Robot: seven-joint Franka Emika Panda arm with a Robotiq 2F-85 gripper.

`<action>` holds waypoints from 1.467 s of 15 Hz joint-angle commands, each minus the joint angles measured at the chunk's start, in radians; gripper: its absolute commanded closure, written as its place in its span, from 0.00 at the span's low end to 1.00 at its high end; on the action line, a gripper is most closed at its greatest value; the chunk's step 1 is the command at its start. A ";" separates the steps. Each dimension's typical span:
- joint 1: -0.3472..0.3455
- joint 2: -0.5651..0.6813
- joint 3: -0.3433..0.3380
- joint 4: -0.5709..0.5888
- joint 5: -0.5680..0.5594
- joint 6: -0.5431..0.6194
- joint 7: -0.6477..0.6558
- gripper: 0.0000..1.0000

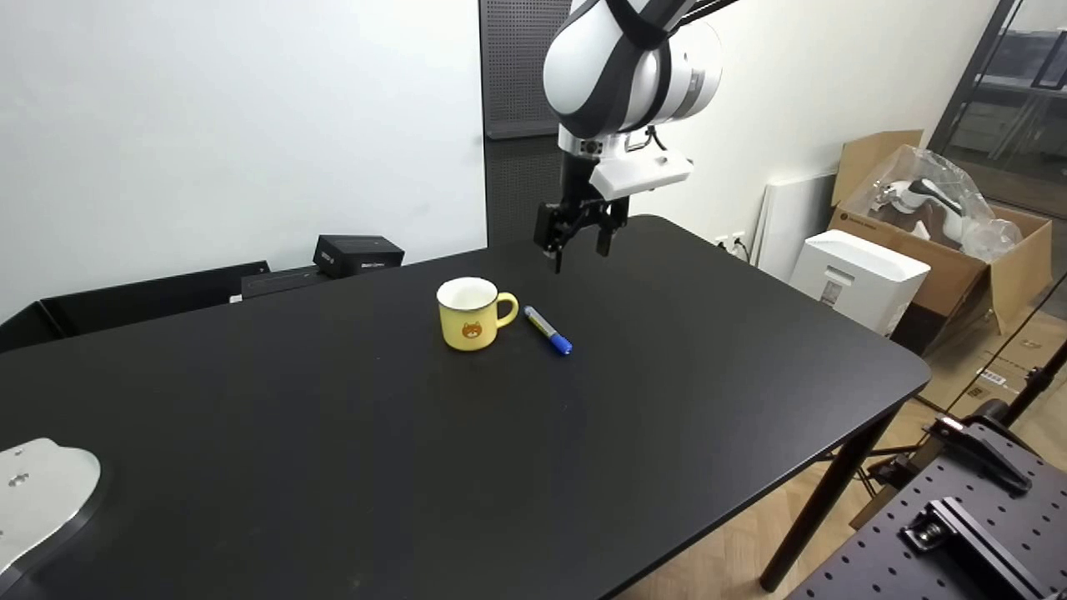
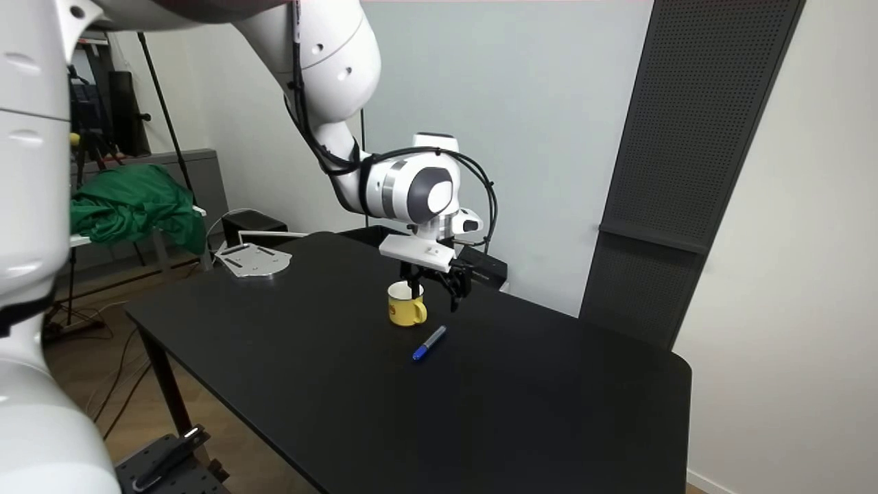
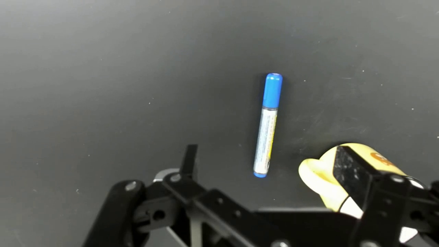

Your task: Put the marker into the cup.

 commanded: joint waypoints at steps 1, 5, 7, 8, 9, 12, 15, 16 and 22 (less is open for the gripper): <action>0.020 0.030 -0.024 0.012 -0.076 0.006 0.056 0.00; 0.034 0.085 -0.041 0.020 -0.131 0.053 0.098 0.00; 0.045 0.117 -0.052 0.024 -0.154 0.102 0.117 0.00; 0.046 0.133 -0.051 0.026 -0.153 0.126 0.118 0.00; 0.047 0.150 -0.048 0.028 -0.139 0.161 0.118 0.00; 0.035 0.195 -0.017 0.036 -0.075 0.230 0.092 0.00; 0.034 0.228 -0.007 0.046 -0.035 0.257 0.086 0.00; 0.035 0.236 -0.007 0.050 -0.029 0.260 0.086 0.00; 0.032 0.275 -0.008 0.077 -0.004 0.255 0.082 0.26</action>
